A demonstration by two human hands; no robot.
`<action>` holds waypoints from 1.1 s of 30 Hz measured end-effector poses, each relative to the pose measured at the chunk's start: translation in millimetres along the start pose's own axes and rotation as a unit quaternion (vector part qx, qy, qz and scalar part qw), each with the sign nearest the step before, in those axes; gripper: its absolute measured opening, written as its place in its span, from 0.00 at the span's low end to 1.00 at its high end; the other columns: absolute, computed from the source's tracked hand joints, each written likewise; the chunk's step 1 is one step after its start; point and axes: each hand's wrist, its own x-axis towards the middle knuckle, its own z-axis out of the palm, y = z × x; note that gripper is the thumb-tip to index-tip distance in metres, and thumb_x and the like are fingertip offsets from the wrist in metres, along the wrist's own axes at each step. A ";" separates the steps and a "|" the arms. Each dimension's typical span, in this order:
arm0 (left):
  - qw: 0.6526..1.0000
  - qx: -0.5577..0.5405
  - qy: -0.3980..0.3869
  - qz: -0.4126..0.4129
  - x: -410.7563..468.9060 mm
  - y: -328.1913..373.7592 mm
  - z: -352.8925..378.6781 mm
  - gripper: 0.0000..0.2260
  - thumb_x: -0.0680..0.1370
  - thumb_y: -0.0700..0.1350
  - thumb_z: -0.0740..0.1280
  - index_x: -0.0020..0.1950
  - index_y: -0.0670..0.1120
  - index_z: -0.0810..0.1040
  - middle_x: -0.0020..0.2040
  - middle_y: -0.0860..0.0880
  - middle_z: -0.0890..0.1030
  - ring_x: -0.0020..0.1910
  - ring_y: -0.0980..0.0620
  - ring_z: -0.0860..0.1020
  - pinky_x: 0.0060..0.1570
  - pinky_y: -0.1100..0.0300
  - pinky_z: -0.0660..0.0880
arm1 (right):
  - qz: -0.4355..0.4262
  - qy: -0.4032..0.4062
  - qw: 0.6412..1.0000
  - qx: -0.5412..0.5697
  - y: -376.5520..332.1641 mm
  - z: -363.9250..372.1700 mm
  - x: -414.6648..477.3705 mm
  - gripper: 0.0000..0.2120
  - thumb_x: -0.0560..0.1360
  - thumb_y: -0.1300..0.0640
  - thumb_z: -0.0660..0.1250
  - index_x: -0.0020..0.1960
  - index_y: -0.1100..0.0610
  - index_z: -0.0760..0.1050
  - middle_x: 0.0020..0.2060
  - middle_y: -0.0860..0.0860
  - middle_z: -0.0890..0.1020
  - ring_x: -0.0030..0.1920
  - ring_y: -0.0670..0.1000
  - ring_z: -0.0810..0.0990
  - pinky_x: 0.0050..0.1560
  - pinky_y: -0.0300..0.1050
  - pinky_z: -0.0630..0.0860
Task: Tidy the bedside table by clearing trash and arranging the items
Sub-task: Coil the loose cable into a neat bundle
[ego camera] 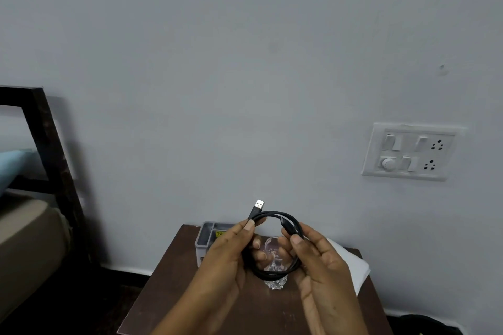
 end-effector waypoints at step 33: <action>0.934 0.316 -0.066 0.150 -3.3 20.3 -42.8 0.17 0.63 0.59 0.69 0.40 0.48 0.85 0.56 0.59 0.80 0.65 0.68 0.69 0.52 0.69 0.74 | -0.036 0.038 0.995 -0.083 -14.3 9.2 -8.0 0.07 0.73 0.66 0.66 0.47 0.57 0.80 0.37 0.54 0.86 0.34 0.50 0.85 0.30 0.36 0.79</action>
